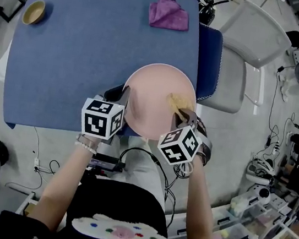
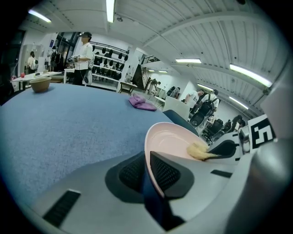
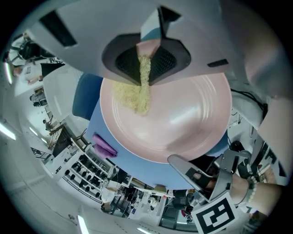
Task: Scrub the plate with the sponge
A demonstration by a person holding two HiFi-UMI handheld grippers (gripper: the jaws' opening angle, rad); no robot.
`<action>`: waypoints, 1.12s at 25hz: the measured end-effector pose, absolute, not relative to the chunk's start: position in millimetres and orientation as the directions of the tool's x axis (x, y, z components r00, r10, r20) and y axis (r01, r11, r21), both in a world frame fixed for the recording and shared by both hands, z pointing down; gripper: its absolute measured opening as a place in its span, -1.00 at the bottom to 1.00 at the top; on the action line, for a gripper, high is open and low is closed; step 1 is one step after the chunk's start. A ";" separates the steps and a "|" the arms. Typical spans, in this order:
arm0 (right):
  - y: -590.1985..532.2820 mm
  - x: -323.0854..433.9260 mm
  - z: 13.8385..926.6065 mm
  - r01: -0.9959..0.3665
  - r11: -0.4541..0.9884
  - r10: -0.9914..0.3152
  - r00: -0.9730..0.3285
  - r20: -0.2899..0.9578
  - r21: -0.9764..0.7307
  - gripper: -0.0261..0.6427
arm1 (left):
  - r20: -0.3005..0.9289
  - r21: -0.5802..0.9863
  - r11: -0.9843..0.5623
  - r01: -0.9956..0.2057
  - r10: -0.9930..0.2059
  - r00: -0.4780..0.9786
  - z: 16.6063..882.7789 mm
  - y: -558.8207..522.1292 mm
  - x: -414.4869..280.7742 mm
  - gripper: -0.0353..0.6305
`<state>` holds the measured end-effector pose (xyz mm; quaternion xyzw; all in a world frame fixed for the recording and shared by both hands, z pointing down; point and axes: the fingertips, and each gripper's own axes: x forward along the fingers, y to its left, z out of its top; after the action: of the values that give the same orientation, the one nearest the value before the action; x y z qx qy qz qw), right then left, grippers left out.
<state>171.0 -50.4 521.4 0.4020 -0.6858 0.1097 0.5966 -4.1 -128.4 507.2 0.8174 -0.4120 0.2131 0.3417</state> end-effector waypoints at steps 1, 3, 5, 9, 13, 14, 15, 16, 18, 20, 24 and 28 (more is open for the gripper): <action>-46.4 169.6 521.7 -0.677 0.664 -0.409 0.029 0.912 0.319 -0.78 | 0.631 0.384 -0.427 -0.819 -0.527 0.570 507.6 -128.8 -3.7 -0.78; -38.6 166.5 521.4 -0.669 0.684 -0.385 0.011 0.923 0.293 -0.78 | 0.630 0.389 -0.427 -0.816 -0.522 0.574 507.7 -129.4 -2.8 -0.78; -30.3 162.1 520.7 -0.667 0.699 -0.359 -0.015 0.933 0.258 -0.78 | 0.629 0.394 -0.428 -0.813 -0.520 0.578 507.2 -129.2 -1.8 -0.78; -15.1 151.3 520.9 -0.636 0.744 -0.314 -0.059 0.948 0.207 -0.78 | 0.627 0.403 -0.426 -0.810 -0.517 0.583 507.4 -128.7 -0.6 -0.78; -2.4 135.2 521.1 -0.573 0.802 -0.268 -0.096 0.959 0.167 -0.78 | 0.623 0.425 -0.419 -0.802 -0.507 0.595 507.5 -128.9 -1.0 -0.78; 0.7 130.3 521.0 -0.556 0.817 -0.253 -0.109 0.961 0.152 -0.78 | 0.623 0.427 -0.419 -0.802 -0.506 0.596 507.5 -129.1 -1.1 -0.78; 3.9 125.1 520.8 -0.539 0.832 -0.236 -0.124 0.964 0.135 -0.78 | 0.623 0.428 -0.419 -0.801 -0.506 0.597 507.6 -129.3 -1.0 -0.78; 7.2 119.6 520.4 -0.523 0.845 -0.219 -0.141 0.965 0.116 -0.78 | 0.623 0.428 -0.419 -0.801 -0.506 0.597 507.8 -129.3 -0.7 -0.78; 12.3 107.6 519.0 -0.497 0.864 -0.190 -0.177 0.966 0.079 -0.78 | 0.623 0.429 -0.419 -0.800 -0.505 0.598 507.8 -129.0 -0.1 -0.78; 14.7 94.7 517.7 -0.473 0.880 -0.169 -0.212 0.962 0.050 -0.78 | 0.621 0.431 -0.420 -0.799 -0.504 0.600 507.2 -128.6 0.2 -0.78; 13.3 71.1 518.2 -0.409 0.912 -0.146 -0.253 0.956 0.031 -0.78 | 0.619 0.441 -0.421 -0.793 -0.498 0.608 506.4 -128.7 1.1 -0.78; 4.5 57.2 519.7 -0.374 0.927 -0.147 -0.274 0.950 0.036 -0.78 | 0.618 0.441 -0.420 -0.793 -0.499 0.607 506.5 -127.9 2.1 -0.78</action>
<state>57.2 4.5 519.7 0.1647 -0.7920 0.0979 0.5797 2.1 -127.9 506.5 0.8183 -0.3947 0.2012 0.3663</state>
